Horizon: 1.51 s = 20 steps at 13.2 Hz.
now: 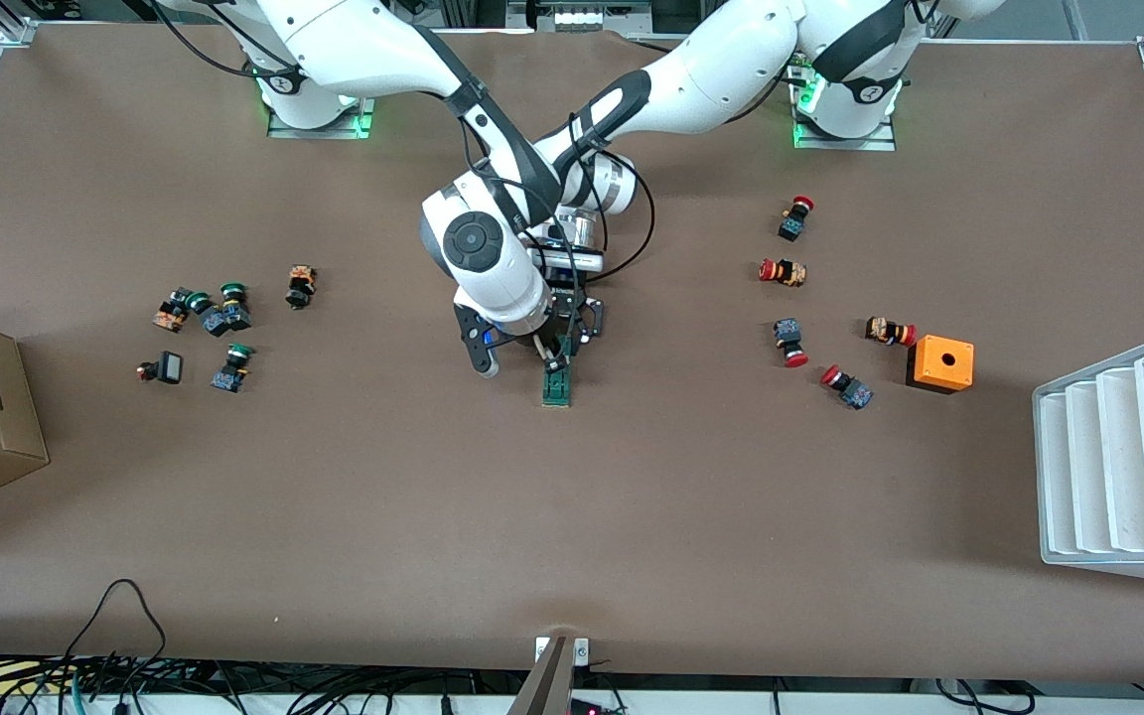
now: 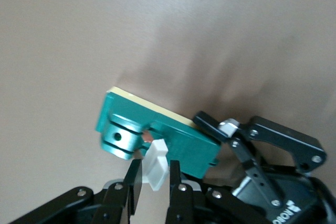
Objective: Close load switch with both arms
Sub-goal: 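Press the white slider fully to the pin end with the right gripper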
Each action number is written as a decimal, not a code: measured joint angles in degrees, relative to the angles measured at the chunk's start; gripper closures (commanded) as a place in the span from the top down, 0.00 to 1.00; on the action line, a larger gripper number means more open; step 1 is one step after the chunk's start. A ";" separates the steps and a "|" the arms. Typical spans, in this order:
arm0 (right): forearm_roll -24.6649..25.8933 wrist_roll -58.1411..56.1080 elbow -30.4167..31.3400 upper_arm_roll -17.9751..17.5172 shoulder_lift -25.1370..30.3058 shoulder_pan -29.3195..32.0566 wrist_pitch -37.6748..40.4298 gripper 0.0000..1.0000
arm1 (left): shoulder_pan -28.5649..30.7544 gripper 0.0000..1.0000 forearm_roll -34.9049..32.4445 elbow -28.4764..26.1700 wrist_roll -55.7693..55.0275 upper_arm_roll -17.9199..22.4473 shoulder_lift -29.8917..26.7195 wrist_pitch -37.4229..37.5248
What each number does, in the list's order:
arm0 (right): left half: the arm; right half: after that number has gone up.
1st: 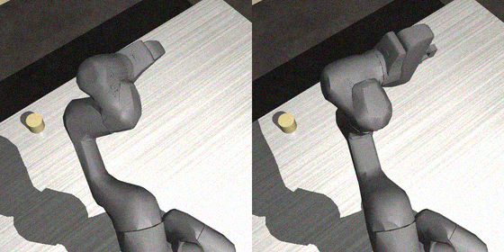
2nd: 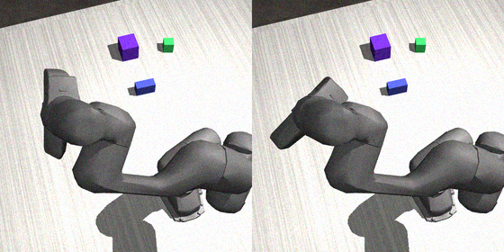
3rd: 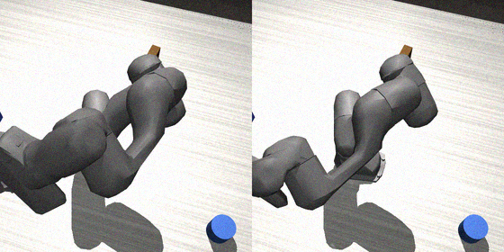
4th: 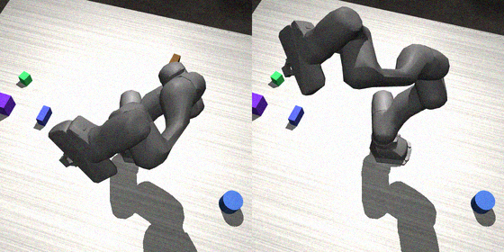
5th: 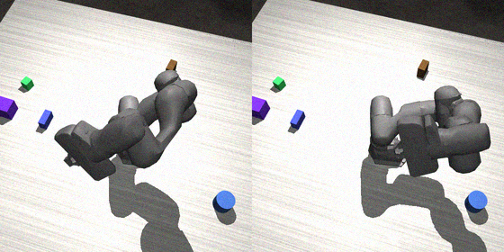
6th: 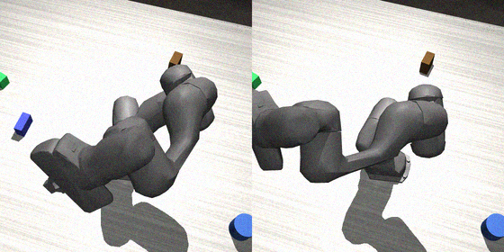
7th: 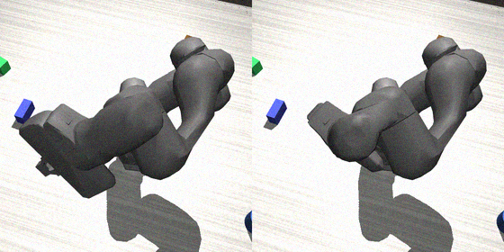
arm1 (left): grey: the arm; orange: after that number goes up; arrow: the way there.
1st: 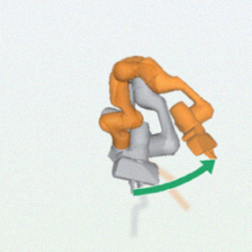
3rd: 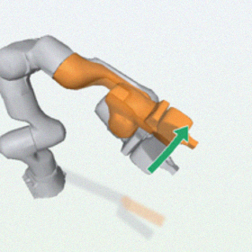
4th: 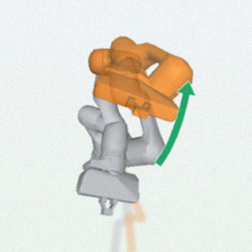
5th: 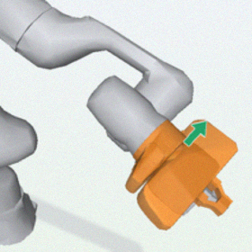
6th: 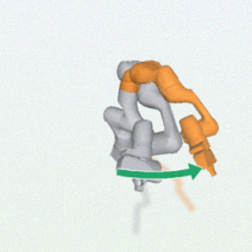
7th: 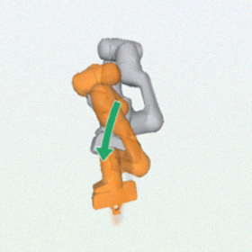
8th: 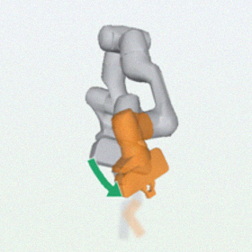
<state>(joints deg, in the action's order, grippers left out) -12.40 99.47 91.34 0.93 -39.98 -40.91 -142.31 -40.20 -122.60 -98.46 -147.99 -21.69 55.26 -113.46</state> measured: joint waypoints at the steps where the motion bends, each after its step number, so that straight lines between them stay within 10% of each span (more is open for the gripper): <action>1: 0.05 0.00 -0.75 0.16 -0.47 0.35 -0.41 0.26 | 0.00 0.61 0.00 0.00 0.00 0.00 0.00 0.00; 20: 0.02 1.42 -10.05 0.26 -5.97 2.43 3.95 0.31 | 0.00 0.61 0.00 0.03 0.00 0.00 0.01 -0.02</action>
<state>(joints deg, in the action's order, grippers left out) -12.38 100.89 81.29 1.20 -45.96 -38.48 -138.36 -40.20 -122.60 -98.44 -147.99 -21.69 55.27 -113.48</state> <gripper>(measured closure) 0.709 0.388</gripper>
